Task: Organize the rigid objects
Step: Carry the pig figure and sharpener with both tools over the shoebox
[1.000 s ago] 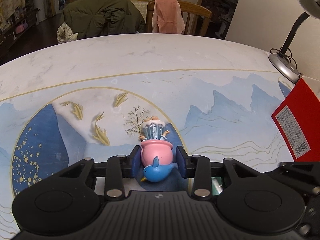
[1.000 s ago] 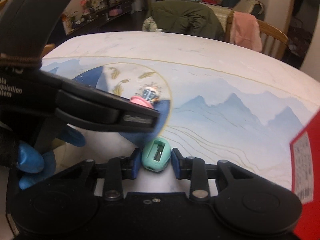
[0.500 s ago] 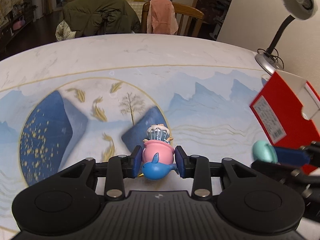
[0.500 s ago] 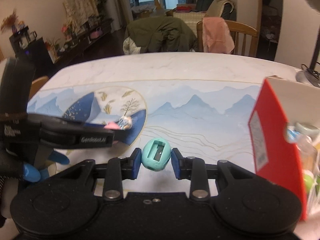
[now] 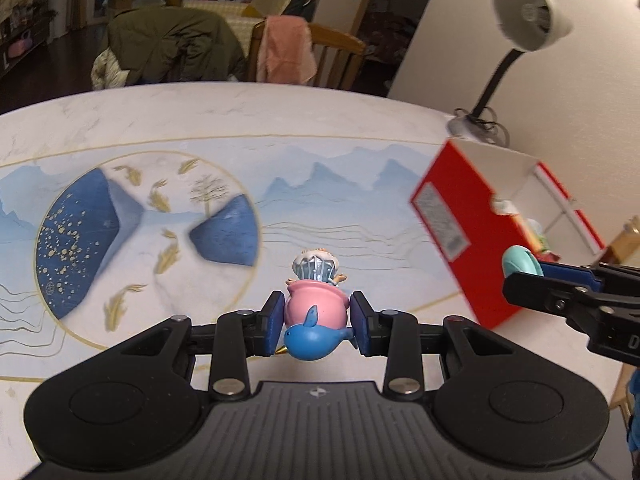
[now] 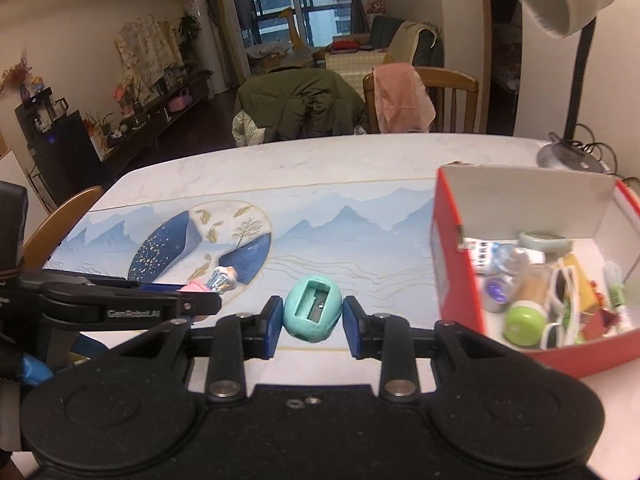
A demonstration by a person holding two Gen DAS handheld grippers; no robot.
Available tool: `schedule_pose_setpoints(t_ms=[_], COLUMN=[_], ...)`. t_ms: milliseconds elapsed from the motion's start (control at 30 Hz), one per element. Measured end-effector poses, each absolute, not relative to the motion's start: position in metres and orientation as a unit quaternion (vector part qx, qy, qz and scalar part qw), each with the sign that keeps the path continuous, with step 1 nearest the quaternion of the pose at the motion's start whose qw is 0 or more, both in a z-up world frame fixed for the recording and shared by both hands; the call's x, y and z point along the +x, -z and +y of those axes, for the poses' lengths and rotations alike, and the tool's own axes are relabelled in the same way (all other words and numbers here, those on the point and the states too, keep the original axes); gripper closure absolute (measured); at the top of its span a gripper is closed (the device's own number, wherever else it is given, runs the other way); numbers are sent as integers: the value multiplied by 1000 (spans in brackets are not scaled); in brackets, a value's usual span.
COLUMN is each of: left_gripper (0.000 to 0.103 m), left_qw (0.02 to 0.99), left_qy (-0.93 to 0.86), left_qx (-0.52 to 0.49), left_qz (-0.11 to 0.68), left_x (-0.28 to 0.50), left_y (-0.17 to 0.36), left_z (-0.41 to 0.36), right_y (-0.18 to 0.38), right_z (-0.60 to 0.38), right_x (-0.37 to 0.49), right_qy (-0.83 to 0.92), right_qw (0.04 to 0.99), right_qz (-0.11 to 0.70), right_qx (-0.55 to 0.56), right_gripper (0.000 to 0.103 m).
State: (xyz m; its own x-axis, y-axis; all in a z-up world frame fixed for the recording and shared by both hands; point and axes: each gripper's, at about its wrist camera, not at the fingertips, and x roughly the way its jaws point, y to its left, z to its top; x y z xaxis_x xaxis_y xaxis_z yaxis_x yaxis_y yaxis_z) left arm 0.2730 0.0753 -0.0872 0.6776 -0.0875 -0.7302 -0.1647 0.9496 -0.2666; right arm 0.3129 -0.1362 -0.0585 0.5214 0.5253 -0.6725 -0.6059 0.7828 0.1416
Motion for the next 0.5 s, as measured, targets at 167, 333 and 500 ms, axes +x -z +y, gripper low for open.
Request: schedule_pose_setpoints(t_ms=[167, 333, 500], left_gripper=[68, 68, 68], left_qw=[907, 915, 920], left_qy=[-5, 8, 21], left_qx=[-159, -145, -137], left_qz=[389, 377, 366], left_x=[268, 275, 287], left_y=[68, 51, 38], left_z=[53, 27, -2], right_y=[47, 37, 32], right_z=[-160, -183, -205], right_x=[311, 316, 325], right_qy=[-323, -320, -317], right_qw=[877, 883, 887], right_qz=[353, 342, 333], right_qx=[-47, -42, -36], right_gripper=[72, 72, 72])
